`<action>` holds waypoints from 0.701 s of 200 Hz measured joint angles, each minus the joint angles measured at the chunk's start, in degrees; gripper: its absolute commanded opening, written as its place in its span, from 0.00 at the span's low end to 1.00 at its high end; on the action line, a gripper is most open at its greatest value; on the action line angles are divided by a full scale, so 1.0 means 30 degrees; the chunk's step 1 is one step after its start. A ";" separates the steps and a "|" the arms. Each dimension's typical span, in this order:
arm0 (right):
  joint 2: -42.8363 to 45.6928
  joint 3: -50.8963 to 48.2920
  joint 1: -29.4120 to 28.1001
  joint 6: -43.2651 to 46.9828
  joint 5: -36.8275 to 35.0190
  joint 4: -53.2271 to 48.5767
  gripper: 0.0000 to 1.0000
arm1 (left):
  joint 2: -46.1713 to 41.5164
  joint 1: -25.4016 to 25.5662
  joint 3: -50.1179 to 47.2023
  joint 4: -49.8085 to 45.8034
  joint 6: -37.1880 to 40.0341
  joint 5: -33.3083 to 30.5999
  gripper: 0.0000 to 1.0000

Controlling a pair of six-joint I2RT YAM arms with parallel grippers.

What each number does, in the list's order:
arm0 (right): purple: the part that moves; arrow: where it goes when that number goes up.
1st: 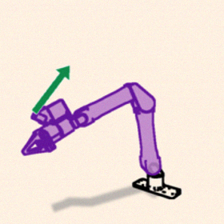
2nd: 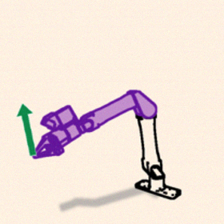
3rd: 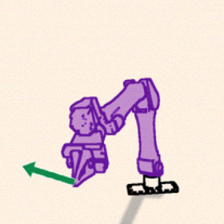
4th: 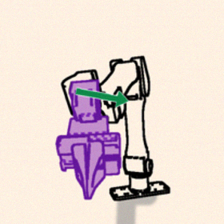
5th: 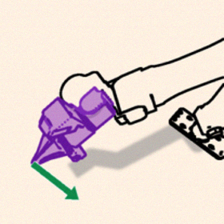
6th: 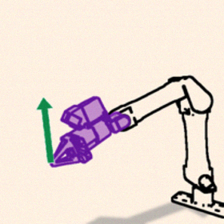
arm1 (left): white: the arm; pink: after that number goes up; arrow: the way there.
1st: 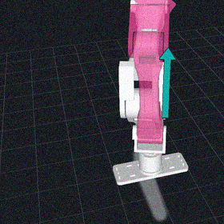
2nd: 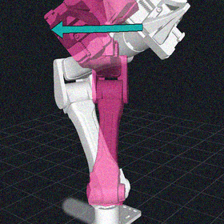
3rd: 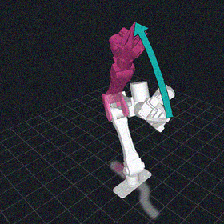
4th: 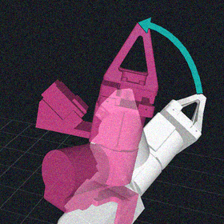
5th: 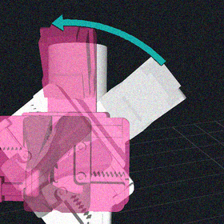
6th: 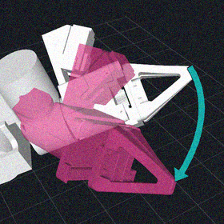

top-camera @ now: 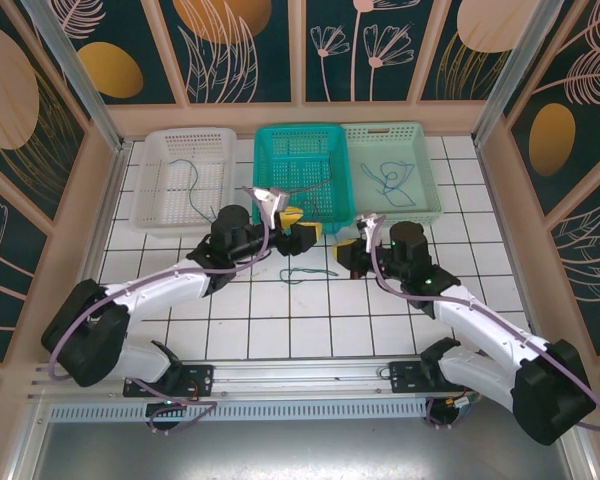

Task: Untangle the cables

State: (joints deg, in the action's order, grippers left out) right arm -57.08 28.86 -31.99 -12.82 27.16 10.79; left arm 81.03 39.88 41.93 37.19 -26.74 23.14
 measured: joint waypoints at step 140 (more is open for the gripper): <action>-0.1843 0.1319 -0.3796 0.1676 -0.8706 -0.0976 0.00 | 0.1027 0.0036 0.0452 0.3257 -0.2608 0.0073 0.00</action>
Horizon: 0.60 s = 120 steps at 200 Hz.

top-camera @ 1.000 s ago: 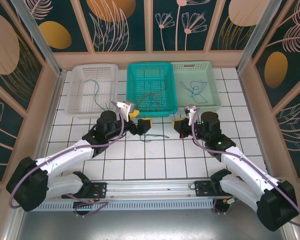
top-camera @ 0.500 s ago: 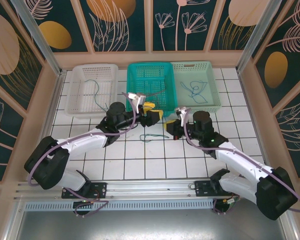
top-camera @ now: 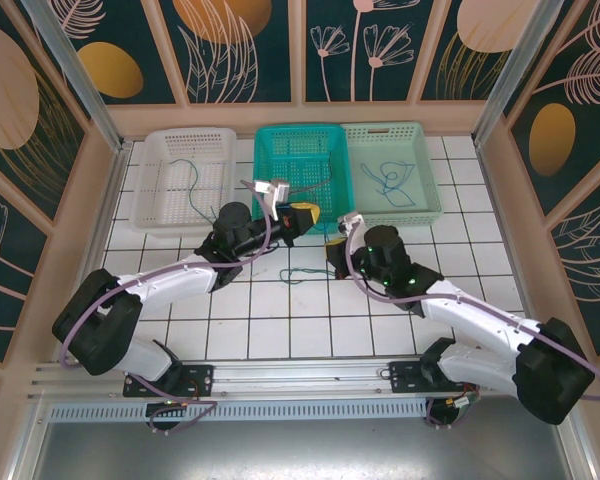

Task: Untangle the cables

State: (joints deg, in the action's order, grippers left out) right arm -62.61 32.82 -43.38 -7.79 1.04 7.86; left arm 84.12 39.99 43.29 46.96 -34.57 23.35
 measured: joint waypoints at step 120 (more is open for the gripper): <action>-0.3439 0.0947 -0.3322 0.1392 -1.8374 0.2506 0.00 | -0.2397 -0.0168 -0.2040 0.0517 -0.3934 -0.0437 0.00</action>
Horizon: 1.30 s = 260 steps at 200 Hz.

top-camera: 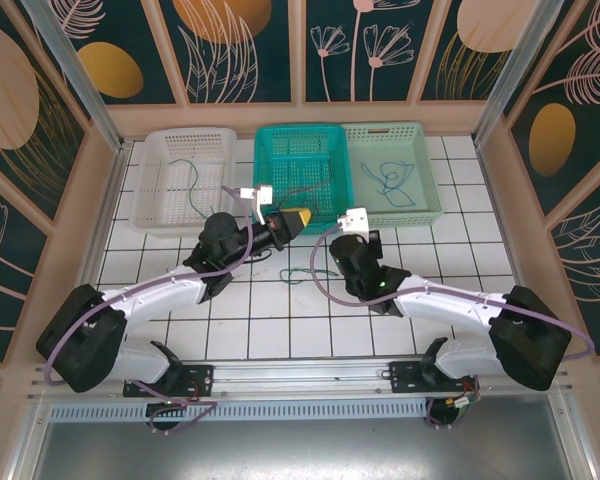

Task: Untangle the cables

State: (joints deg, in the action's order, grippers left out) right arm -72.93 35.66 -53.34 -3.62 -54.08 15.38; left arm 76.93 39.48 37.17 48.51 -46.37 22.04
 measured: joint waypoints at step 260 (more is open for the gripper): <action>0.1719 0.2098 0.3643 0.4007 0.9697 -0.5668 0.00 | -0.8298 -0.1916 0.0758 -0.9253 0.5297 -0.8590 0.99</action>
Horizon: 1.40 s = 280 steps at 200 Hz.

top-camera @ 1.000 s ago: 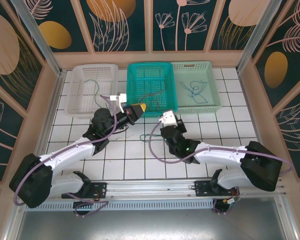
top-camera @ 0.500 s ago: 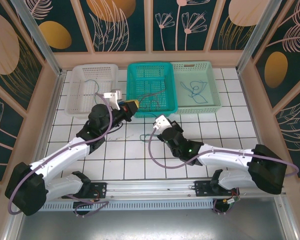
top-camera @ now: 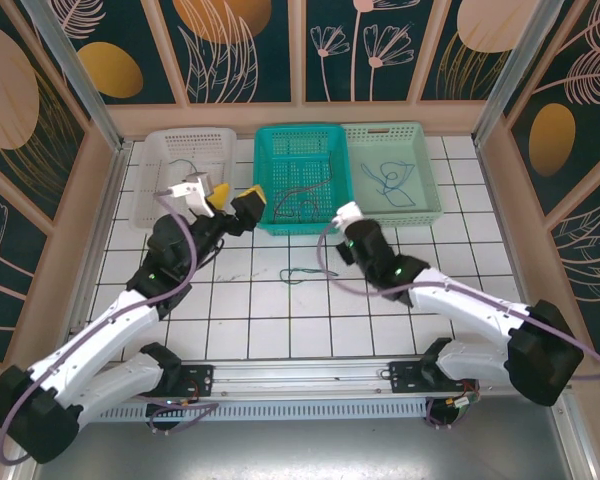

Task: Untangle the cables

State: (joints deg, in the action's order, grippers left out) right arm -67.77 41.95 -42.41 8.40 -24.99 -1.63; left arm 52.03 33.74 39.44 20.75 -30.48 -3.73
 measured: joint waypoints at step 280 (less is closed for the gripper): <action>-0.8728 0.8765 1.2466 -0.7657 1.1570 -0.5399 0.56 | 0.1923 0.0000 -0.1851 -0.1581 0.0160 -0.0073 0.95</action>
State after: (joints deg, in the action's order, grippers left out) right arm -93.95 68.25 -5.02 -14.57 9.72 -17.82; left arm 57.80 33.74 33.89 16.01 -30.00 -3.95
